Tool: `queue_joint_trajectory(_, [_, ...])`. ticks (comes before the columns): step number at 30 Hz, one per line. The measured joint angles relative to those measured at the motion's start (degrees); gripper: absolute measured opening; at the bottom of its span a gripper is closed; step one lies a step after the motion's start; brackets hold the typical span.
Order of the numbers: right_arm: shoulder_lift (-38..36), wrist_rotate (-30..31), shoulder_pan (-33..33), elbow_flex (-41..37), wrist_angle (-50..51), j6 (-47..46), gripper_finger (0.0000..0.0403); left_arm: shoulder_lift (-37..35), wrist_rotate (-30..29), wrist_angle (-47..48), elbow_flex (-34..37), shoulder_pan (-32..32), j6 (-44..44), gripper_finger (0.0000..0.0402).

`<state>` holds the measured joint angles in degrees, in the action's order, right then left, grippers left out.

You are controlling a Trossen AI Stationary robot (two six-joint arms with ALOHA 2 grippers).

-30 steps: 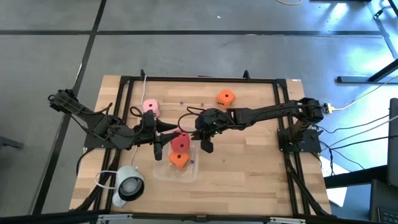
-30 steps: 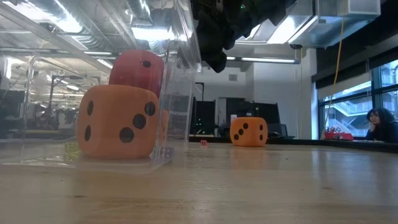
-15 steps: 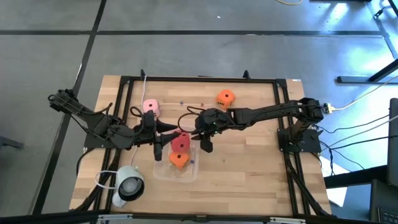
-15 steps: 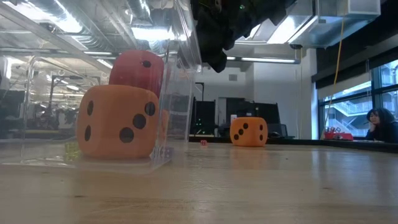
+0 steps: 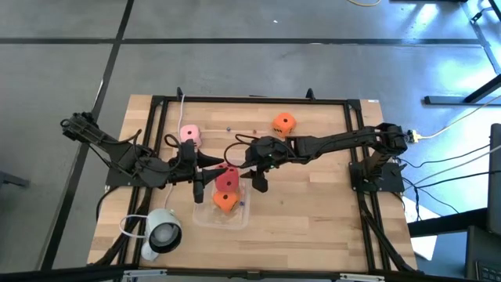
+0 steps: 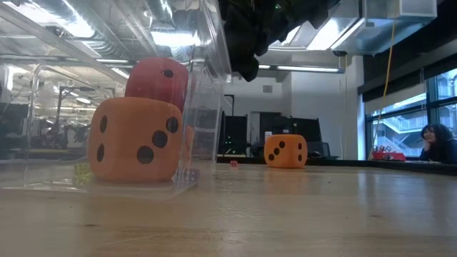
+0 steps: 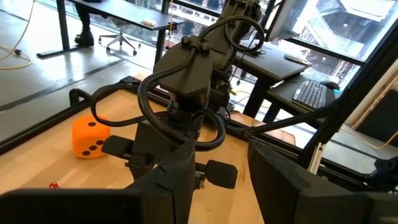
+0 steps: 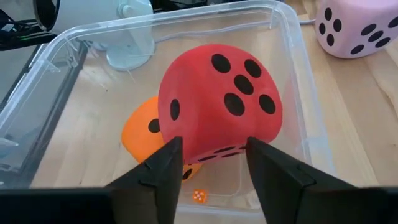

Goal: Pick & Place Dice
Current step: Put the large orange die in the bin

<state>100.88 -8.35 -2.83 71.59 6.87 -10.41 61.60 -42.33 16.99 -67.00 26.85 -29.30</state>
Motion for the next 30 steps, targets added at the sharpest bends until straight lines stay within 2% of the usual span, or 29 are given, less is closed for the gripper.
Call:
queue_joint_trajectory(6, [-1.2,0.4,-0.1,0.0,0.7,-1.1,0.021,0.0,0.2,-0.1,0.0,0.1,-0.1,0.0139])
queue_joint_trajectory(9, [-4.4,1.7,-0.4,0.0,2.1,-1.1,0.0211,0.0,1.7,-0.2,0.0,0.1,-0.3,0.0139])
queue_joint_trajectory(13, [-10.5,6.8,-0.4,0.0,6.4,1.4,0.0204,0.0,2.7,-0.5,0.0,0.1,0.5,0.0139])
queue_joint_trajectory(16, [-15.1,13.1,-0.2,0.0,9.6,4.0,0.0198,0.0,2.9,-0.5,0.0,0.1,1.1,0.0139])
queue_joint_trajectory(20, [-19.2,26.5,0.3,0.0,14.5,7.2,0.0199,0.0,2.9,-0.5,0.0,0.1,2.5,0.0139])
queue_joint_trajectory(23, [-20.1,34.4,1.6,0.0,18.6,8.5,0.021,0.0,1.8,-0.5,0.0,0.1,4.1,0.0139])
queue_joint_trajectory(26, [-20.1,34.8,3.7,0.0,21.6,7.8,0.0225,0.0,0.0,-0.5,0.0,0.0,6.1,0.0139])
queue_joint_trajectory(30, [-18.5,32.9,8.1,0.0,24.7,1.4,0.0239,0.0,-2.5,-0.4,0.0,-0.9,6.5,0.0139])
